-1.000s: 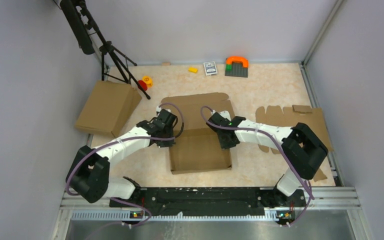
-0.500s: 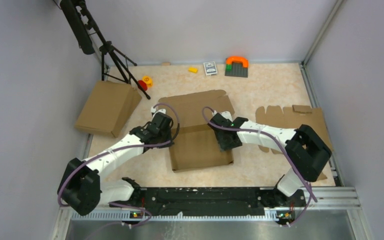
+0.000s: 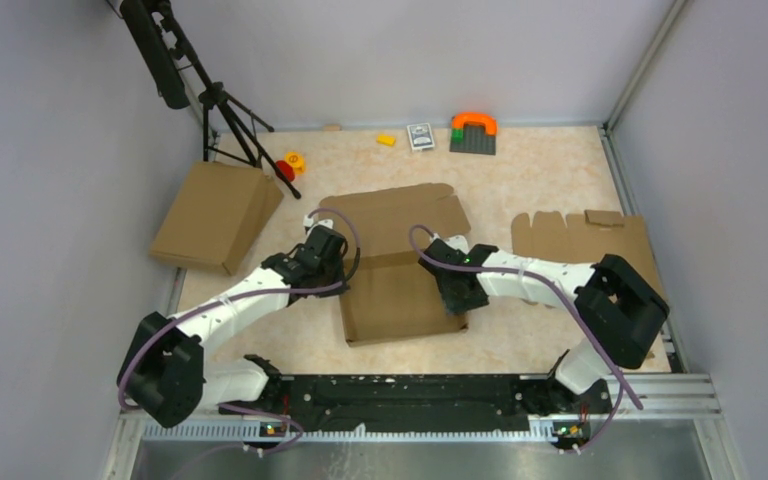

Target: Fold the paper box

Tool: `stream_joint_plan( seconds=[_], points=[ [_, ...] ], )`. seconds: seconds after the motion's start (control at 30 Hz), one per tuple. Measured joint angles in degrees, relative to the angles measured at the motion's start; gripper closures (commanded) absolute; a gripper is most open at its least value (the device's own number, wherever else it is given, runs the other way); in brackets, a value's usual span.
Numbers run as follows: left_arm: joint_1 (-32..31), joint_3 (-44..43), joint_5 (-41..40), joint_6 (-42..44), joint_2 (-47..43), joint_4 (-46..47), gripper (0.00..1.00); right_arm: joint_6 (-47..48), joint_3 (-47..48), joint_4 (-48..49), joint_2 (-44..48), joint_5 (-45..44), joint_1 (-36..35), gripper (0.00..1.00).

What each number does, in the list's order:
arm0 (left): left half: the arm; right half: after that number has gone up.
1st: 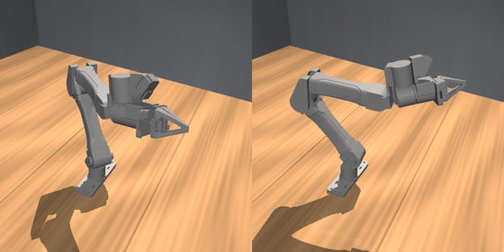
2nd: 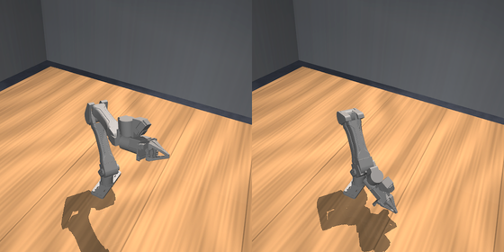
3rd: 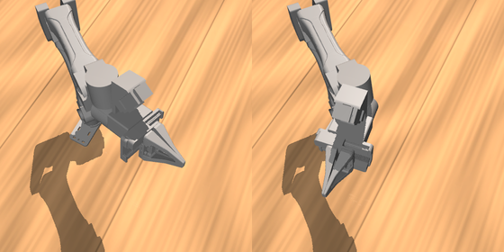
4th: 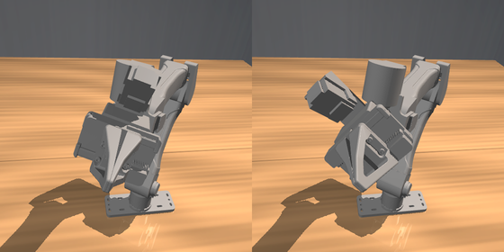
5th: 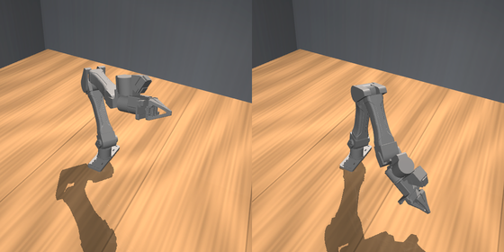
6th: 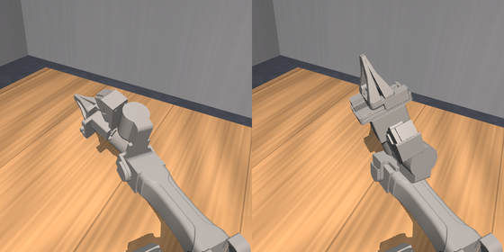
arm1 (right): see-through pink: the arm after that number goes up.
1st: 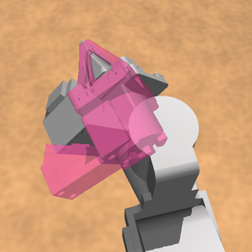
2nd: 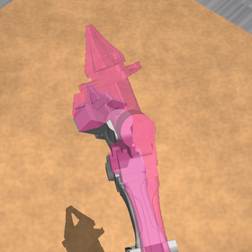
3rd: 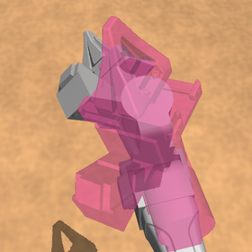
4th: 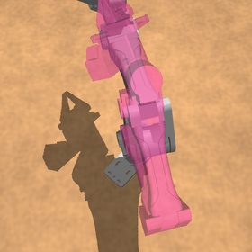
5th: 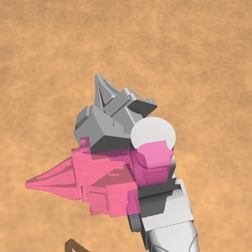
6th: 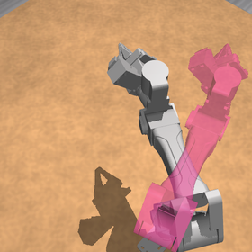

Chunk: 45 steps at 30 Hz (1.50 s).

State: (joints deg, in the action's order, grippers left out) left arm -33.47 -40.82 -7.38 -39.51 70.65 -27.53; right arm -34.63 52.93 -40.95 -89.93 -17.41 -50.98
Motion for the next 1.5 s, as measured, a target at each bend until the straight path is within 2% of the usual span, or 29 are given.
stream_joint_plan(
  seconds=[0.23,0.5,0.63,0.77,0.97,1.3,1.5],
  points=[
    [0.0,0.1,0.0,0.0,0.0,1.1,0.98,-0.8,0.0,-2.5,3.2,-1.3,-0.9,0.42],
    [0.0,0.2,0.9,0.2,0.7,2.5,0.96,-3.4,-2.4,-2.1,7.9,-2.3,-1.4,0.41],
    [0.0,0.2,2.2,0.4,1.1,2.8,0.91,-4.7,-3.1,-2.2,9.1,-3.5,-1.4,0.34],
    [0.0,0.5,3.5,0.4,1.1,3.6,0.80,-5.7,-3.1,-2.4,10.3,-5.8,-1.4,0.30],
    [-0.2,0.9,4.6,0.8,1.0,4.2,0.53,-7.0,-4.6,-1.6,13.0,-7.4,-1.4,0.29],
    [-0.3,1.0,4.7,1.7,-1.2,3.8,0.28,-9.0,-5.7,-1.6,13.6,-8.7,-1.4,0.30],
    [-0.3,0.8,3.3,2.9,-2.5,1.5,0.14,-10.1,-7.1,-1.8,16.9,-9.6,-1.4,0.30]
  ],
)
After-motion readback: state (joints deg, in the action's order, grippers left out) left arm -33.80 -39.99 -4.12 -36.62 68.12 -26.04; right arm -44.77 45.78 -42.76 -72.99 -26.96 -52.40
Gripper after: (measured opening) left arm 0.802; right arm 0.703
